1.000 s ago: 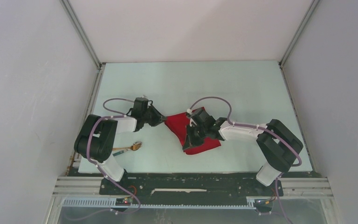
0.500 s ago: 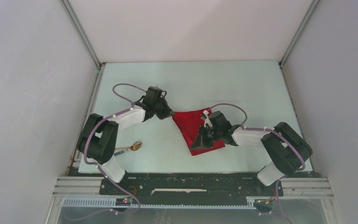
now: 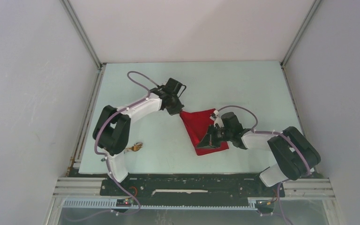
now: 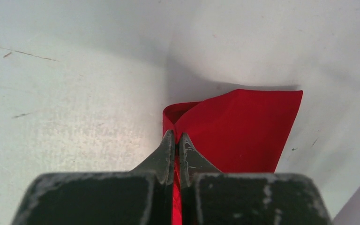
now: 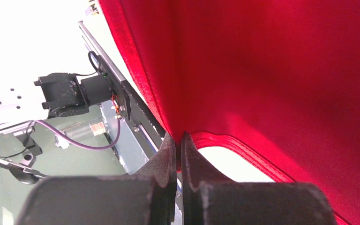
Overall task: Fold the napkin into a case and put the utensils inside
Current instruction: Fold the lower triangle-folded napkin at the center of the board.
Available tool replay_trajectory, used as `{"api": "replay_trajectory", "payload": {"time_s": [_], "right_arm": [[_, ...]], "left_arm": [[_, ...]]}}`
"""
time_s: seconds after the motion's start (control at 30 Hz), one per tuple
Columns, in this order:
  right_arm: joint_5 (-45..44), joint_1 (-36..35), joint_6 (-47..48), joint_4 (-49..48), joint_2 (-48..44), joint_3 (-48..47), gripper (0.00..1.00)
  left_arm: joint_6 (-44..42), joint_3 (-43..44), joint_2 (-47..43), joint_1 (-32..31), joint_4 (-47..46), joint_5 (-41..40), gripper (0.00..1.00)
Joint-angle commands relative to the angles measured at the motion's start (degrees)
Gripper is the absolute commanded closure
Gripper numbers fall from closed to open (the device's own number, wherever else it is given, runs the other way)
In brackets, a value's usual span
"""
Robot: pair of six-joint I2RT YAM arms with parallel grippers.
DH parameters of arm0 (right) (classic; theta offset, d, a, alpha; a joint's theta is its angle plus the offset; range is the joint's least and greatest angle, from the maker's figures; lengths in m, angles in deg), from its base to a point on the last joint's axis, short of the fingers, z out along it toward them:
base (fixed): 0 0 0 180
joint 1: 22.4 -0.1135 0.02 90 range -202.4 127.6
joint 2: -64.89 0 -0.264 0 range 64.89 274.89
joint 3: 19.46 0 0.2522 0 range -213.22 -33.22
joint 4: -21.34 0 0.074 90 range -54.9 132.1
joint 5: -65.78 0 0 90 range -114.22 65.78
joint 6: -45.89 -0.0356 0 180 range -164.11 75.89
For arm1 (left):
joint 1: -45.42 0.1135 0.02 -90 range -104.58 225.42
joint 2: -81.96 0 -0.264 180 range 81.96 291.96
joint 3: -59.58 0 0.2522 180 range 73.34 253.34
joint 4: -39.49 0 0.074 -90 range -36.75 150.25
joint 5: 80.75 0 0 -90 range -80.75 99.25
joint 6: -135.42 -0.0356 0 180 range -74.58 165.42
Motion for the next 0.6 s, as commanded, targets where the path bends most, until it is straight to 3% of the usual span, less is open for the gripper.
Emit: {"api": "replay_trajectory", "payload": {"time_s": [0.0,0.17,0.57], "right_arm": [[4.6,2.8,0.7,0.8,-2.3,2.5,1.0],[5.6,6.1,3.1,3.2,-2.9,4.2,1.0],[7.9,9.8,4.8,3.1,-3.5,7.0,1.0]], "left_arm": [[3.6,10.3,3.5,-2.3,9.3,-10.7,1.0],[6.2,17.8,7.7,-5.0,15.1,-15.0,1.0],[14.4,26.6,11.1,-9.7,21.6,-24.0,1.0]]}}
